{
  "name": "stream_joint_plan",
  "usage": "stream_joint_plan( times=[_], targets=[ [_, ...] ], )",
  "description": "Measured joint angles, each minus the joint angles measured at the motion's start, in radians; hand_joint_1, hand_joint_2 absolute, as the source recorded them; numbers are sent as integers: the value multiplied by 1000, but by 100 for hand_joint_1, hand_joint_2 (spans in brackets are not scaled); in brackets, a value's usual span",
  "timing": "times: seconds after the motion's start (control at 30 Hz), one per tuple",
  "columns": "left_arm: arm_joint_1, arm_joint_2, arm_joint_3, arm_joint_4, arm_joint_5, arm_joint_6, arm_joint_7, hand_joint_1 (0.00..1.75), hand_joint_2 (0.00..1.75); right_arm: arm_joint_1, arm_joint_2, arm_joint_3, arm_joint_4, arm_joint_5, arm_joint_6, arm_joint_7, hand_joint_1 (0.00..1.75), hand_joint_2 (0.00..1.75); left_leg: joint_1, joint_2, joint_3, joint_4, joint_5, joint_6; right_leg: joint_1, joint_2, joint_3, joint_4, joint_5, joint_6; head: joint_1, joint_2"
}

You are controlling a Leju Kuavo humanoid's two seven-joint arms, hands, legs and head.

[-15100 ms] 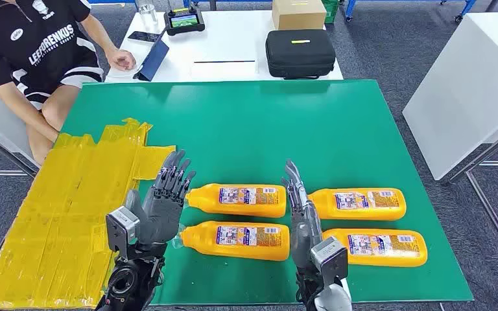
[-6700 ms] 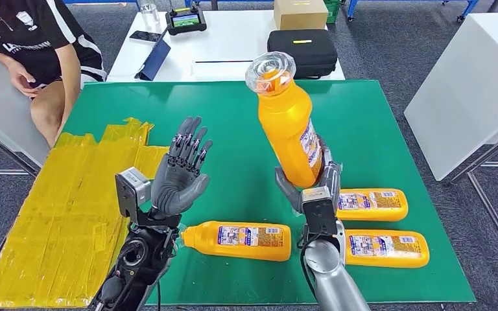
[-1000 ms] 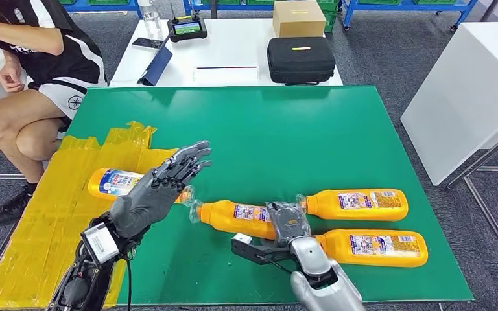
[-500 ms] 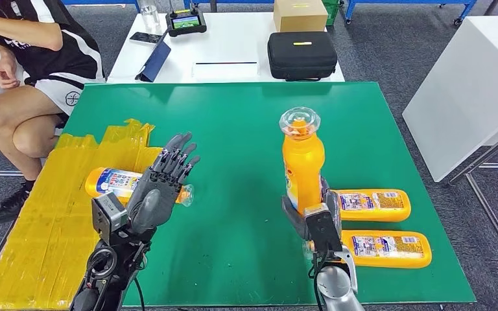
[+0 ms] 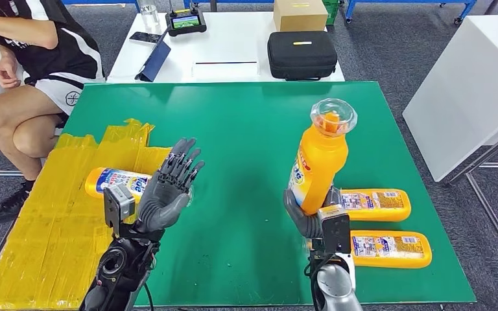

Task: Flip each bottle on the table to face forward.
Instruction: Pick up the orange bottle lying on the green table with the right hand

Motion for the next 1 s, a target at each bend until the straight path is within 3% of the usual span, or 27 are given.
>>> stream_joint_plan(
  times=[0.1, 0.27, 0.43, 1.0],
  targets=[
    [0, 0, -19, 9, 1, 6, 1, 0, 175, -7, 0, 31, 1, 25, 10, 14, 175, 175, 0, 0, 0, 0, 0, 0, 0, 0, 0, 0, 0, 0, 0, 0],
    [-14, -6, -56, 22, 1, 3, 6, 0, 175, -48, 2, 96, 34, 196, 8, 120, 175, 175, 0, -1, -1, 0, 0, 0, 0, 0, 0, 0, 0, 0, 0, 0],
    [-40, -15, -88, 39, 5, -3, 15, 0, 175, -82, 14, 153, 94, 325, -10, 142, 175, 175, 0, -1, -1, 0, 0, 0, 0, -1, 0, 0, 0, 0, 0, 0],
    [-46, -16, -84, 69, 17, 8, 17, 0, 175, -146, 40, 258, 267, 460, -4, 169, 175, 175, 0, -1, -3, 0, 0, 0, 0, -1, -2, 0, 0, 0, 0, 0]
  ],
)
